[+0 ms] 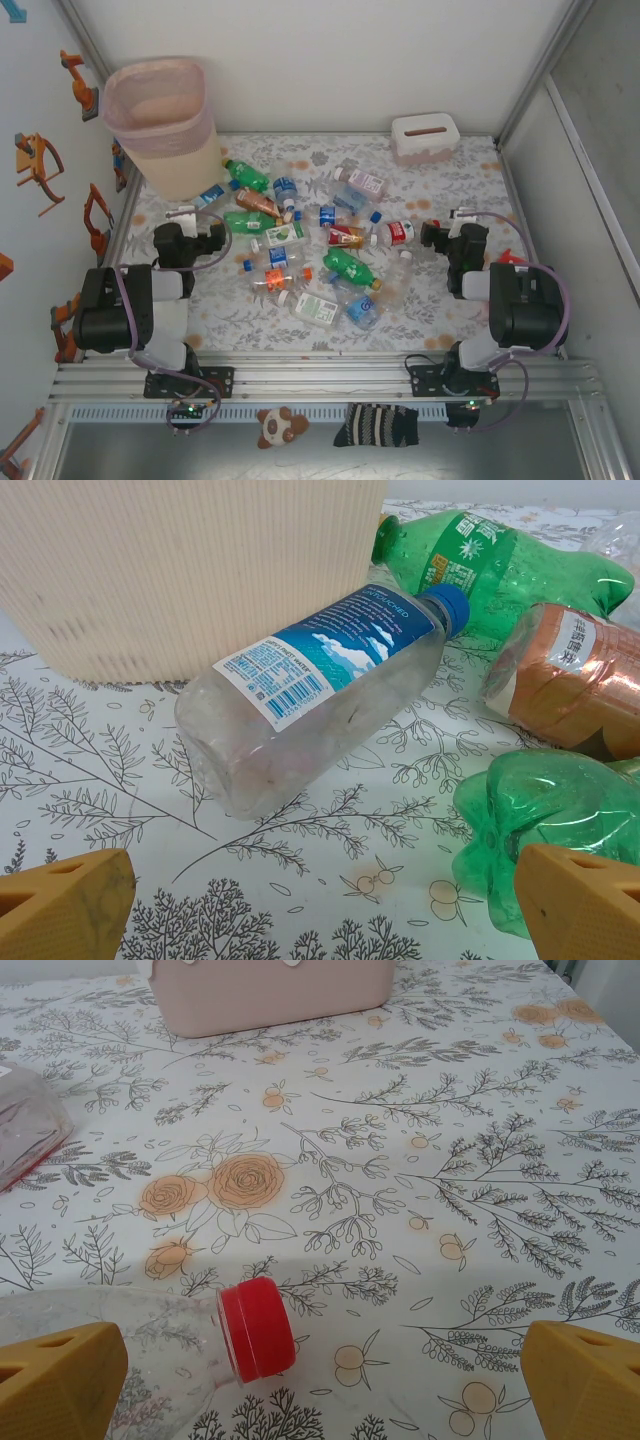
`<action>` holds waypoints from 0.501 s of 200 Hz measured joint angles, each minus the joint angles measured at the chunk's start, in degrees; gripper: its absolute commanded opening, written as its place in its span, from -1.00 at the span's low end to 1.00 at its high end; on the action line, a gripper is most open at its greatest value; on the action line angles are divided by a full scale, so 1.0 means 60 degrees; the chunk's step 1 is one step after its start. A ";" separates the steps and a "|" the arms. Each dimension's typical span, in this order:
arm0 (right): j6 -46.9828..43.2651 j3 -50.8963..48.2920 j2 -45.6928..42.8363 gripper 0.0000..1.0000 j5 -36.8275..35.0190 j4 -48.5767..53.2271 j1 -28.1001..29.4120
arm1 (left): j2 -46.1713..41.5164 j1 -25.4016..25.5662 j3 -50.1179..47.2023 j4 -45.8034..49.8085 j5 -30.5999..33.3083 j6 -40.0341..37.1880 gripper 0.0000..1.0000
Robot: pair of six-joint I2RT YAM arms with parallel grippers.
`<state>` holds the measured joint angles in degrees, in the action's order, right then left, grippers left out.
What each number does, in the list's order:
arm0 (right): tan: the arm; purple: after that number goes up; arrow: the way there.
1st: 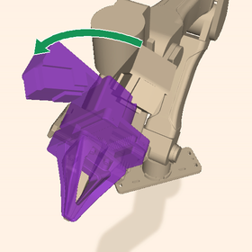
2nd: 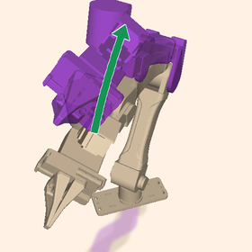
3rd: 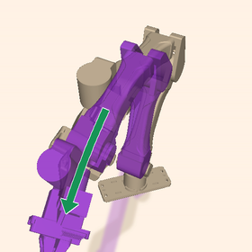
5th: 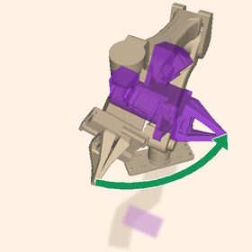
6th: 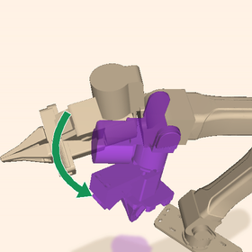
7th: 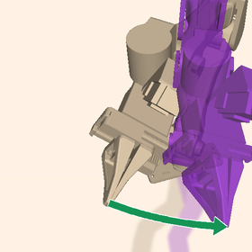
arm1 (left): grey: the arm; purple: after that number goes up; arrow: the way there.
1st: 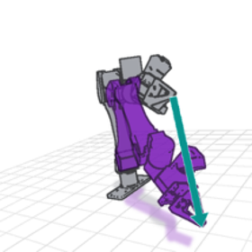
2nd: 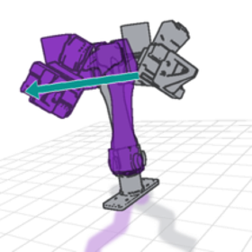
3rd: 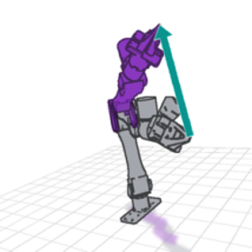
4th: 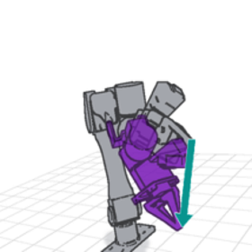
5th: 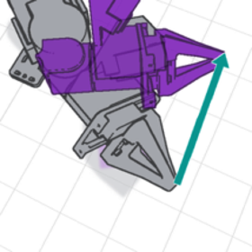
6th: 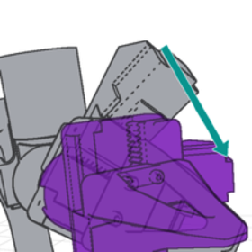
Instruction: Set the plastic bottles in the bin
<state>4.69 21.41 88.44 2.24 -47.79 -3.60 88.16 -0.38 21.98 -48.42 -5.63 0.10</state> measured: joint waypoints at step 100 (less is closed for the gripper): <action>0.0000 0.0000 0.0000 0.99 0.0000 0.0000 0.0000 | 0.0000 -0.0033 0.0000 0.0004 0.0000 0.0098 0.94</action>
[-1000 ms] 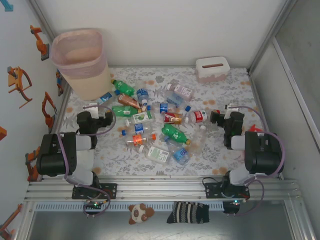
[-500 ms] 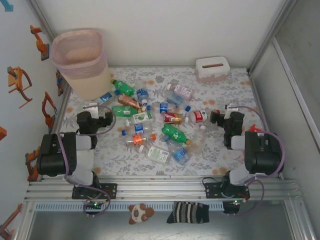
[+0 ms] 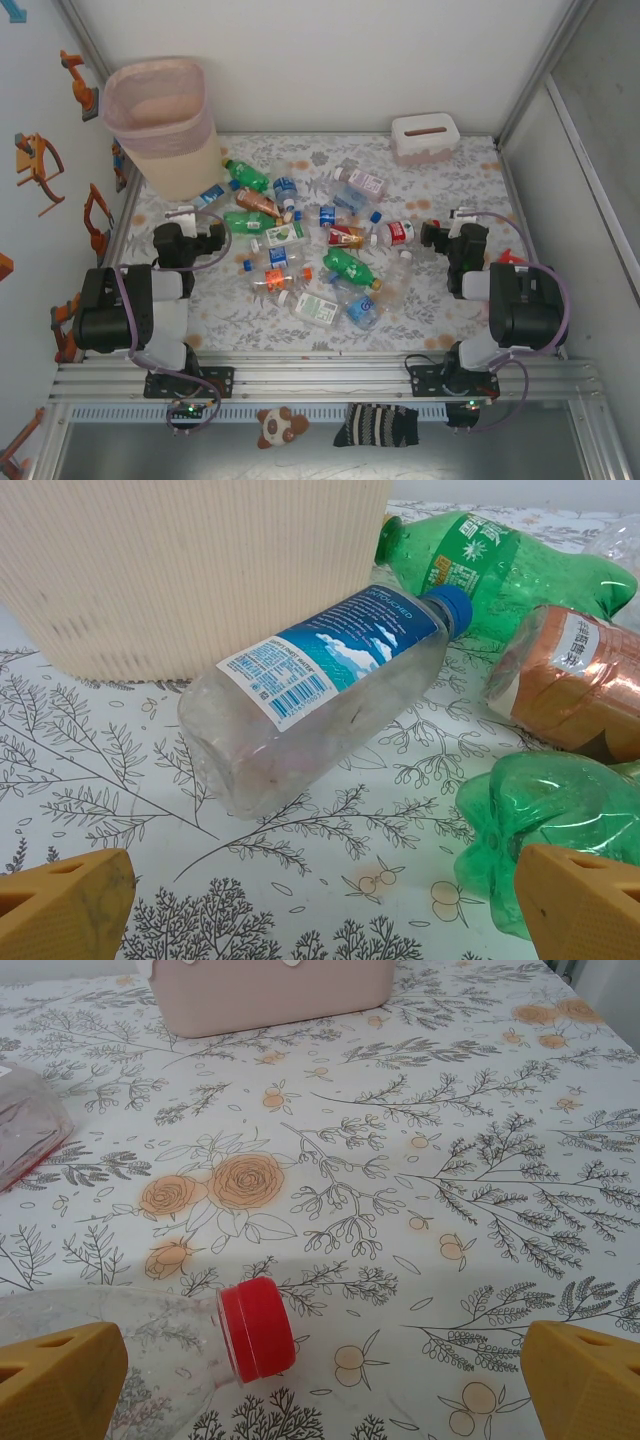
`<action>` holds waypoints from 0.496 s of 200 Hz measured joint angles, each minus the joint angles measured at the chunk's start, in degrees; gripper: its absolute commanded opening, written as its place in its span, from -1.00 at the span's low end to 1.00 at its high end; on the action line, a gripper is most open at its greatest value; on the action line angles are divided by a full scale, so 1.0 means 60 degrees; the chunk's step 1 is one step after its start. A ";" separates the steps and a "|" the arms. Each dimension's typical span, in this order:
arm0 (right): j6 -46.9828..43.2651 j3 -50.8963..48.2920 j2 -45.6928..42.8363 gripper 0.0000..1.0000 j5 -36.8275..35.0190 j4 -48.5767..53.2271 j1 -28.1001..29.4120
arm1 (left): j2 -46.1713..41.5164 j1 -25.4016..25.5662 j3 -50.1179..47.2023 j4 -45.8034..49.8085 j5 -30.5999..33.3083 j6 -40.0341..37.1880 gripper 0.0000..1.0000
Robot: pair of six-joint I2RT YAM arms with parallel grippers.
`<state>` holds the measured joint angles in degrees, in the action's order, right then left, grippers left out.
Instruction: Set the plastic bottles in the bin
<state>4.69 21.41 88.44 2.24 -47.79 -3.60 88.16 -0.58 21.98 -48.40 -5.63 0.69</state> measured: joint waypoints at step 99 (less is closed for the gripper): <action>0.0015 0.0550 -0.0951 0.92 -0.0364 0.1370 0.0000 | -0.1286 0.0284 0.0550 0.1807 0.0994 0.0040 0.94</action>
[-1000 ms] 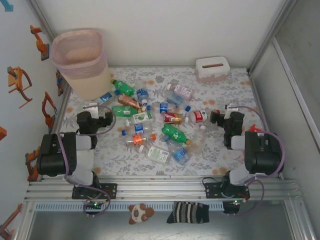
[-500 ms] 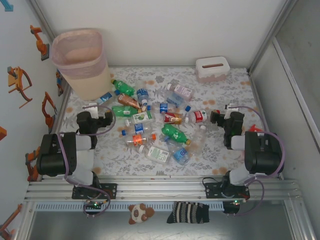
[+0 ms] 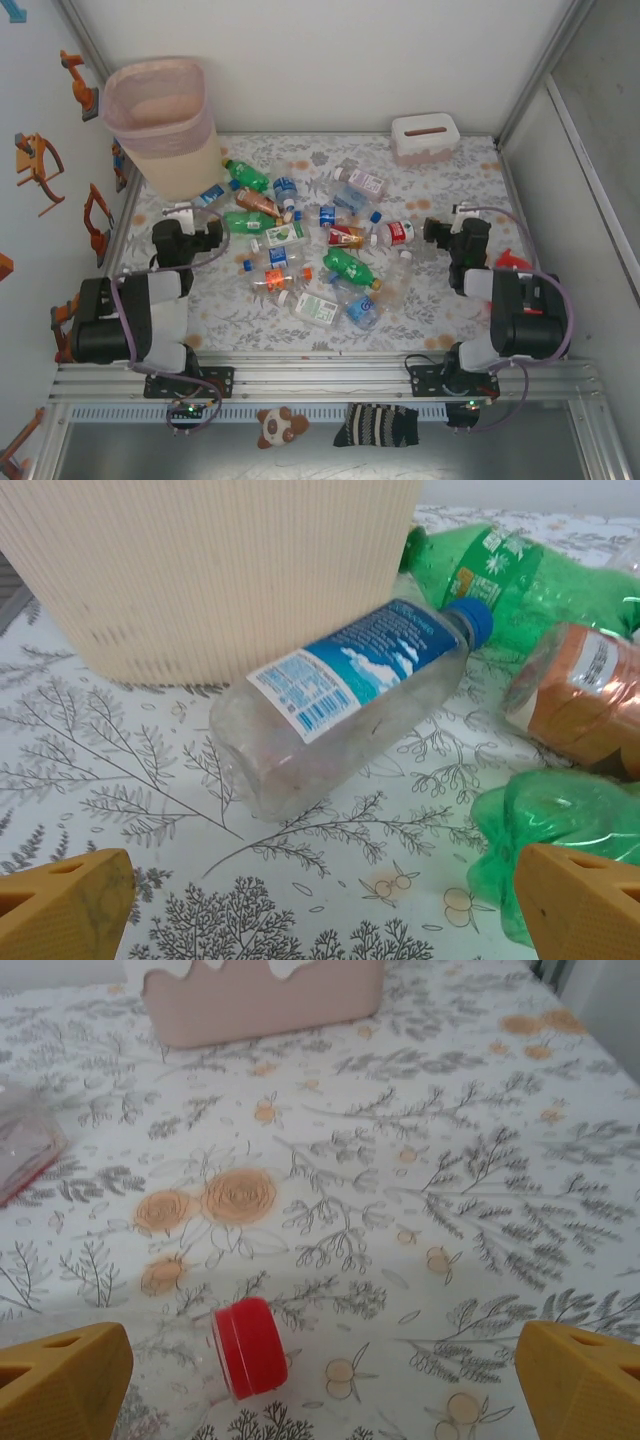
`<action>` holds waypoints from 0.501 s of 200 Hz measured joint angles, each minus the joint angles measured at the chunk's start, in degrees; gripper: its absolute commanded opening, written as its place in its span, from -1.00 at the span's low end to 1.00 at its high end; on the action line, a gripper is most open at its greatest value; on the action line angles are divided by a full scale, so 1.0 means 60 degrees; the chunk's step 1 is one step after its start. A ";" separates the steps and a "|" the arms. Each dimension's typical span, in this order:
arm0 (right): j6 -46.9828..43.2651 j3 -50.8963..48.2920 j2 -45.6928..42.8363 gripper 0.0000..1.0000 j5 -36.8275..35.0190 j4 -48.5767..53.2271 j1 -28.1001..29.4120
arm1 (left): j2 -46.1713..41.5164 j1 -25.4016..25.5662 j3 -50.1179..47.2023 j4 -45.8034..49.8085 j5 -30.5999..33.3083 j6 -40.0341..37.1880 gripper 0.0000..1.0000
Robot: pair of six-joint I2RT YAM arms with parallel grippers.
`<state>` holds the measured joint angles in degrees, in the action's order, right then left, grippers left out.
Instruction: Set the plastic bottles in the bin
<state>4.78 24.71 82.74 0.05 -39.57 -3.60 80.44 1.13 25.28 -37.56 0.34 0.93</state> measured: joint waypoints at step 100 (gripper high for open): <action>0.0608 0.1993 -0.1588 0.71 0.0226 0.4299 0.0000 | -0.0503 0.0863 0.4980 0.7410 0.0459 0.0488 0.95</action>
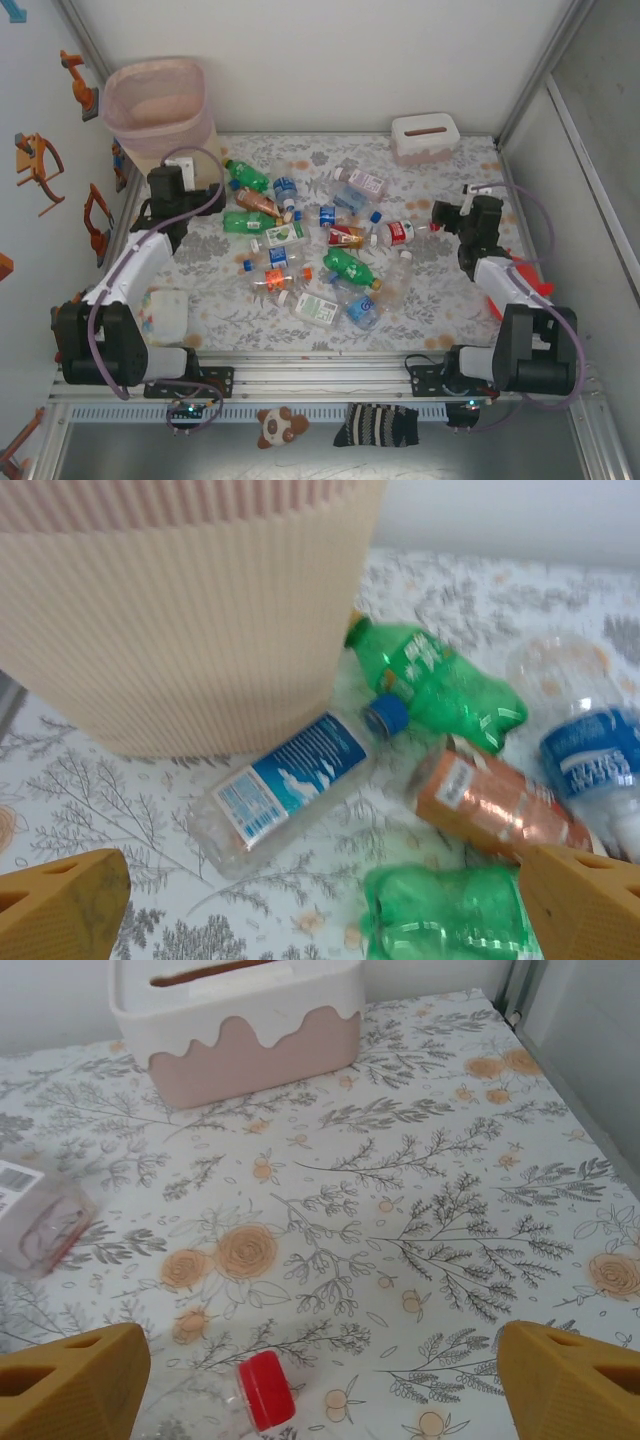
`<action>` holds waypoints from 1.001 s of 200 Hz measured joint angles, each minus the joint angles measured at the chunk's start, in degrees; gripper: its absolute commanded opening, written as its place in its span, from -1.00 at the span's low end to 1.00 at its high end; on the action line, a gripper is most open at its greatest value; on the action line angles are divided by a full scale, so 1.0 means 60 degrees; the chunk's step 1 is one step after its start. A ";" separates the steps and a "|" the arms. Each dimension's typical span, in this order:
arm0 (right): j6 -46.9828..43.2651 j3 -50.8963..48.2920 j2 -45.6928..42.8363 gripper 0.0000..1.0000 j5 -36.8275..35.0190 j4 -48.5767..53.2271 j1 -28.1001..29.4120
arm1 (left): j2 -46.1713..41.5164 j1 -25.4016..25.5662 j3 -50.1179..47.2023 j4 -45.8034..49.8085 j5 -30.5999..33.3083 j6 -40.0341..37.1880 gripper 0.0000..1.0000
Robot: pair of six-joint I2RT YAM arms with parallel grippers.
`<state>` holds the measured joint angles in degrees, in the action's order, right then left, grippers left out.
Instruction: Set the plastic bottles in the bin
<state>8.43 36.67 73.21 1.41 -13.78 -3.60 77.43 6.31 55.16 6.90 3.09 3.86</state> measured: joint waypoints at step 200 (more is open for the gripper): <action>-0.0127 0.0794 -0.0080 0.60 0.1122 0.1931 0.0000 | 0.4685 -0.0484 0.3282 0.2342 0.0346 -0.3399 0.70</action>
<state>7.66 41.43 72.73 8.14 -2.20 -3.60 105.54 3.40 74.85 20.95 5.17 -16.53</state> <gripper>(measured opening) 0.799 0.853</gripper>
